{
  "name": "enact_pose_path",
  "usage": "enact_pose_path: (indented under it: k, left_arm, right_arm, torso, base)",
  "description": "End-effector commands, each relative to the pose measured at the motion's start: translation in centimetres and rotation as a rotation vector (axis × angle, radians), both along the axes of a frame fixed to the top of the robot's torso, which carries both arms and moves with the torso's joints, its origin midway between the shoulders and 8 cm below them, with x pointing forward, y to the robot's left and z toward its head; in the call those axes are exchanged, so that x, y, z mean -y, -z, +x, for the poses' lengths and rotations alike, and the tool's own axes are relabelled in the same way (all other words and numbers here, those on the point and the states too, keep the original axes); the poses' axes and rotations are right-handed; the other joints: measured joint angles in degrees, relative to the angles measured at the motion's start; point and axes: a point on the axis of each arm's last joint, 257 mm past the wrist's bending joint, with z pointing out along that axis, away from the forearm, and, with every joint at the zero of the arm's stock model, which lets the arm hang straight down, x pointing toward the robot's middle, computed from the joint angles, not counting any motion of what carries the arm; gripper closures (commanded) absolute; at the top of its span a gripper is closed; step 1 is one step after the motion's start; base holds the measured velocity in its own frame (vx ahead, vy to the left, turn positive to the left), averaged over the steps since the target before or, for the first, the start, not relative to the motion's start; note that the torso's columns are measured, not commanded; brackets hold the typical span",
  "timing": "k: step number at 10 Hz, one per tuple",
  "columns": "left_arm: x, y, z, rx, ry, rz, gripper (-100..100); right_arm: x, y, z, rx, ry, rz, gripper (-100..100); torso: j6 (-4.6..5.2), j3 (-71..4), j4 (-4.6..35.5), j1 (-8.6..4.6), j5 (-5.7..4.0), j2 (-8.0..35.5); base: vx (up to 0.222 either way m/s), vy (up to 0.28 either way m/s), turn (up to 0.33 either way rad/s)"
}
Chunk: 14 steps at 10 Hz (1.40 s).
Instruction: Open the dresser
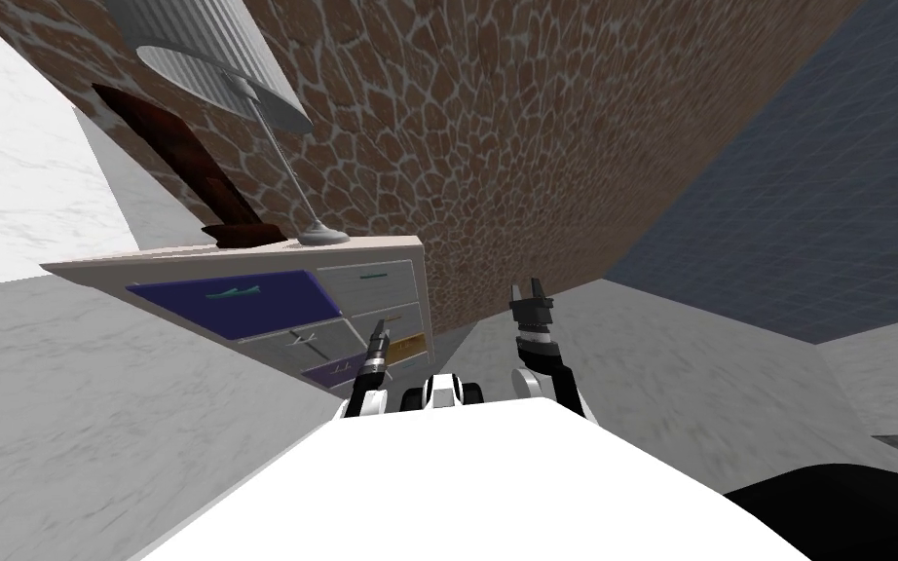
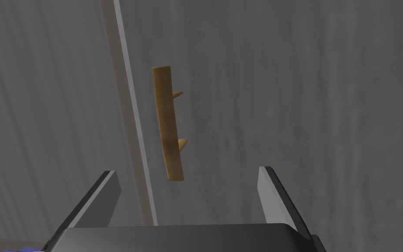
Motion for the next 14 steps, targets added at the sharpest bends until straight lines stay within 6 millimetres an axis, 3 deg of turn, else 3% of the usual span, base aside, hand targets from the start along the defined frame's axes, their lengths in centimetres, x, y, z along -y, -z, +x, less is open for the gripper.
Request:
enact_pose_path:
  k: [1,3,4,5,7,8,9,14]
  left_arm:
    - [-3.2,-0.4,0.4,-0.002,-0.030,0.002,-100]
    - [-6.4,-1.1,0.7,0.000,-0.061,0.002,-100]
    - [-5.5,-0.7,0.7,0.001,-0.053,0.004,-100]
    - [-3.2,-0.4,0.4,-0.002,-0.030,0.002,100]
    - [-0.6,-0.1,0.1,-0.001,-0.006,0.000,100]
    - [-1.5,-0.1,0.3,-0.001,-0.013,-0.001,100]
    - [-2.4,-0.2,0.3,-0.007,-0.003,0.042,-100]
    - [-5.0,-1.0,0.7,-0.032,0.000,0.116,-100]
  right_arm:
    - [0.0,0.0,0.0,0.000,0.000,0.000,0]
    - [0.0,0.0,0.0,0.000,0.000,0.000,0]
    - [0.0,0.0,0.0,0.000,0.000,0.000,0]
    - [0.0,0.0,0.0,0.000,0.000,0.000,0]
    - [0.0,0.0,0.0,0.000,0.000,0.000,0]
    - [0.0,0.0,0.0,0.000,0.000,0.000,0]
    - [0.0,0.0,0.0,0.000,0.000,0.000,0]
    - [0.0,0.0,0.0,0.000,0.000,0.000,0]
  torso:
    - [0.02,0.00,0.00,-0.17,-0.04,0.00]
    - [0.01,-0.07,-0.03,-0.19,-0.05,-0.12]
    - [0.00,-0.06,-0.03,-0.15,-0.04,-0.09]
    - [-0.02,-0.03,-0.02,0.05,0.01,-0.05]
    - [0.03,-0.06,-0.10,0.38,0.17,-0.16]
    - [0.02,-0.15,-0.10,0.20,0.10,-0.27]
    - [0.03,-0.14,-0.07,-0.18,-0.03,-0.22]
    - [0.01,-0.04,-0.02,-0.13,-0.03,-0.07]
  base:
    - [0.002,-0.078,-0.144]
    - [0.016,-0.089,-0.155]
    - [0.004,-0.042,-0.021]
    - [-0.012,0.052,0.243]
    - [-0.012,0.100,0.149]
    - [-0.001,0.046,0.014]
    - [0.002,0.004,0.011]
    - [0.008,-0.036,0.028]
